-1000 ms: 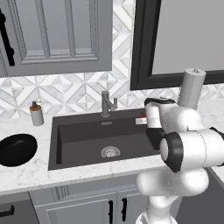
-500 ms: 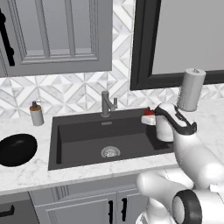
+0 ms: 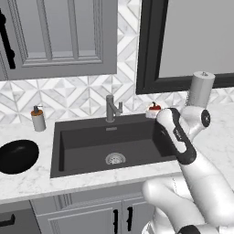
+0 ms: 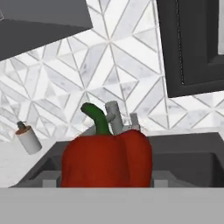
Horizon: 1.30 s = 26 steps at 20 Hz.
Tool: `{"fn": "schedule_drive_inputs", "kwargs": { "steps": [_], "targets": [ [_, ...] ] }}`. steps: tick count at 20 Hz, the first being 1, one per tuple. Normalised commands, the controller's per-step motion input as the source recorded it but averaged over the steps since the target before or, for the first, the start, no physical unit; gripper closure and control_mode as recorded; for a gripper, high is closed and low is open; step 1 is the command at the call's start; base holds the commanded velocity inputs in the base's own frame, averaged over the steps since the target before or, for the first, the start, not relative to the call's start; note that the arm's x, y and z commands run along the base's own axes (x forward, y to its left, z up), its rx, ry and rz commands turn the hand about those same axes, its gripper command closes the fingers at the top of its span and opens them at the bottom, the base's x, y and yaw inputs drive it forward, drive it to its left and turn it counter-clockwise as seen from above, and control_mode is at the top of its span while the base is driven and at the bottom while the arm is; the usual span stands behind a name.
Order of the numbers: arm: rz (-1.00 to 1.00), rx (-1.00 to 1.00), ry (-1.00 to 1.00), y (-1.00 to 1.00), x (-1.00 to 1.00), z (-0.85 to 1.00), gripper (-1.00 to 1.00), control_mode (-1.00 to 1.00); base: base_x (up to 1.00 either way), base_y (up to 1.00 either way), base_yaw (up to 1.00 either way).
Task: Pick the bell pepper from the sink and place it in the bowl. Then pick the bowl and place it in the microwave. Then close the microwave door and press the start button.
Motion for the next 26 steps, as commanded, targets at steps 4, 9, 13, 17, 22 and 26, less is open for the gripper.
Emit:
{"fn": "schedule_drive_inputs", "kwargs": {
  "steps": [4, 9, 13, 17, 22, 26],
  "targets": [
    [0.18, 0.06, 0.56, 0.44, -0.25, 0.89, 1.00, -1.00, 0.00, 0.00, 0.00],
    [0.11, 0.00, 0.44, 0.58, -0.12, 0.18, 1.00, -1.00, 0.00, 0.00, 0.00],
    [0.10, 0.03, 0.19, 0.85, 0.00, -0.44, 1.00, -1.00, 0.00, 0.00, 0.00],
    [0.08, 0.00, 0.05, 0.94, 0.00, -0.54, 1.00, -1.00, 0.00, 0.00, 0.00],
    [0.06, -0.05, 0.03, 0.99, 0.00, -0.60, 1.00, -1.00, 0.00, 0.00, 0.00],
    [0.04, -0.03, 0.00, 1.00, -0.02, -0.49, 1.00, -1.00, 0.00, 0.00, 0.00]
  ]
}}
